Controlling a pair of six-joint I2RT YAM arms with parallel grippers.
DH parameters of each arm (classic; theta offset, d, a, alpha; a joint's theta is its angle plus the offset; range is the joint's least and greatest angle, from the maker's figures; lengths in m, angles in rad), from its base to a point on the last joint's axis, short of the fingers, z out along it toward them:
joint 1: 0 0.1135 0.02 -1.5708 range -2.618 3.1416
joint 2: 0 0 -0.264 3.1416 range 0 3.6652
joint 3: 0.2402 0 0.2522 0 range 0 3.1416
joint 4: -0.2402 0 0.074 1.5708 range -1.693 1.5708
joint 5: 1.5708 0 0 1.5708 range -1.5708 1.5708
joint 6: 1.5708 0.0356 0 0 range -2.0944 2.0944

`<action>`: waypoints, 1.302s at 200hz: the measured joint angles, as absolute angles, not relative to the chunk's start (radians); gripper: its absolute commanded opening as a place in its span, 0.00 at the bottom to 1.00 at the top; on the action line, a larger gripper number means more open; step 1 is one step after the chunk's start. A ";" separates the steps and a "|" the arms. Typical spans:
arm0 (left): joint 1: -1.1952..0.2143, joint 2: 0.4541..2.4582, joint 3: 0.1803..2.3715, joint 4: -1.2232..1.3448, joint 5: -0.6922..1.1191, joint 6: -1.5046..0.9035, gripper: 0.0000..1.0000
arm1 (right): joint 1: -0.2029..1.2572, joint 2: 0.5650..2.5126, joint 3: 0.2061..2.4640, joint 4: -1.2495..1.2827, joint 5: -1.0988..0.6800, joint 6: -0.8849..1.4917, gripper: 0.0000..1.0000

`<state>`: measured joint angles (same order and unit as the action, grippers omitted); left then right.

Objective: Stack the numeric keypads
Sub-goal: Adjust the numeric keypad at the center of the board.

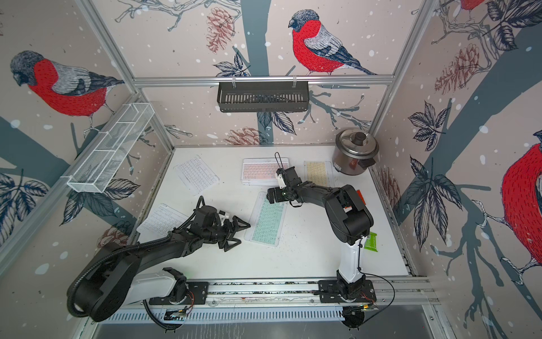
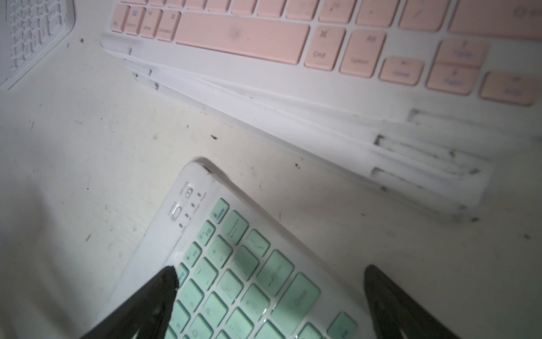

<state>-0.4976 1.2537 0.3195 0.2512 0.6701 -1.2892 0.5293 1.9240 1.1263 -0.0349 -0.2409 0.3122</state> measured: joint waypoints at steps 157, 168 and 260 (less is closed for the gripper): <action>-0.439 1.478 0.467 0.312 0.681 -1.246 0.97 | 0.574 1.748 0.878 0.059 -0.154 0.379 1.00; -0.398 1.487 0.502 0.255 0.675 -1.203 0.97 | 0.596 1.721 0.848 0.057 -0.133 0.397 1.00; -0.229 1.668 0.847 -0.111 0.558 -0.778 0.96 | 0.537 1.573 0.802 0.001 -0.289 0.526 1.00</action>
